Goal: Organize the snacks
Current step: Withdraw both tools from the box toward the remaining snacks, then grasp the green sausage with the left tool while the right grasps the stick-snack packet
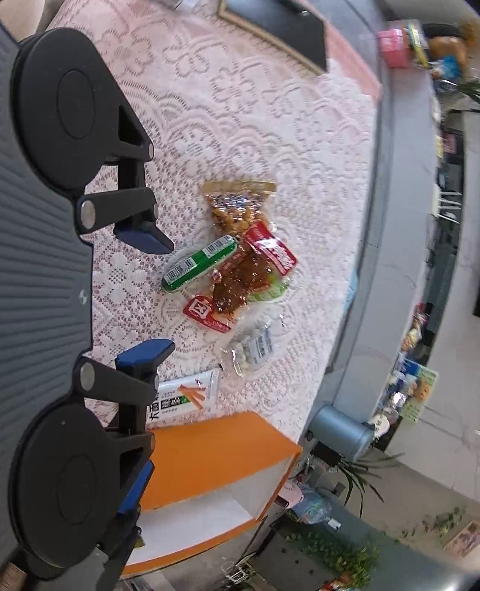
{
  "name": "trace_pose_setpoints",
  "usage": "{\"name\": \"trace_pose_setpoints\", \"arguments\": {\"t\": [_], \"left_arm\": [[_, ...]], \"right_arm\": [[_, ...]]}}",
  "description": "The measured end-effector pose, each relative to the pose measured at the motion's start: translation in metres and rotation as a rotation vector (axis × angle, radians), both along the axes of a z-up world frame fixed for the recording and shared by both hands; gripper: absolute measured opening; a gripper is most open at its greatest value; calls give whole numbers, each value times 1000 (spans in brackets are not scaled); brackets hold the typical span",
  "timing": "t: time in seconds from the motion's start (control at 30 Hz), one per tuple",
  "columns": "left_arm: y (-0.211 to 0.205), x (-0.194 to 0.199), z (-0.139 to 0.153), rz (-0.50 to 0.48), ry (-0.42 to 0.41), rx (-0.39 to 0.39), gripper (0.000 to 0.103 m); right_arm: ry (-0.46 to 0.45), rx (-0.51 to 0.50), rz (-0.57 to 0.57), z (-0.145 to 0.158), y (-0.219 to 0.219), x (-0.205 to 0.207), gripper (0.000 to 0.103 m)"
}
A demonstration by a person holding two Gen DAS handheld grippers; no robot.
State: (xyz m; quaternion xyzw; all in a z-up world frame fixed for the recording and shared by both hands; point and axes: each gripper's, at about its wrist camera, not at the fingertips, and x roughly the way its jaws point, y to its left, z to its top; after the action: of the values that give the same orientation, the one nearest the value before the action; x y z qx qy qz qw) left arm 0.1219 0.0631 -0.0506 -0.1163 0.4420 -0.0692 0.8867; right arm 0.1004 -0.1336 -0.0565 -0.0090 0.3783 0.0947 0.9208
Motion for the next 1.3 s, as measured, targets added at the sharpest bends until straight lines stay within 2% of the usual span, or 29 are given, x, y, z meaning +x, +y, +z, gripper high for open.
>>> {"name": "trace_pose_setpoints", "arguments": {"t": [0.1, 0.2, 0.3, 0.43, 0.53, 0.7, 0.87, 1.03, 1.13, 1.3], "left_arm": [[-2, 17, -11, 33, 43, 14, 53], [-1, 34, -23, 72, 92, 13, 53], [-4, 44, -32, 93, 102, 34, 53], [-8, 60, -45, 115, 131, 76, 53], [-9, 70, -54, 140, 144, 87, 53], [-10, 80, -64, 166, 144, 86, 49], [-10, 87, -72, 182, 117, 88, 46], [-12, 89, -78, 173, 106, 81, 41], [-10, 88, -79, 175, 104, 57, 35], [-7, 86, -76, 173, 114, 48, 33]], "right_arm": [[3, -28, 21, -10, 9, 15, 54], [17, -40, 6, -21, 11, 33, 54], [31, -65, -23, -33, 13, 50, 54], [36, -140, -87, -51, 15, 70, 58], [72, -197, -123, -65, 21, 84, 58], [57, -303, -159, -82, 29, 92, 53], [62, -296, -172, -93, 23, 94, 42], [31, -309, -149, -94, 24, 93, 14], [20, -316, -134, -94, 27, 92, 9], [9, -284, -122, -88, 25, 89, 1]]}}
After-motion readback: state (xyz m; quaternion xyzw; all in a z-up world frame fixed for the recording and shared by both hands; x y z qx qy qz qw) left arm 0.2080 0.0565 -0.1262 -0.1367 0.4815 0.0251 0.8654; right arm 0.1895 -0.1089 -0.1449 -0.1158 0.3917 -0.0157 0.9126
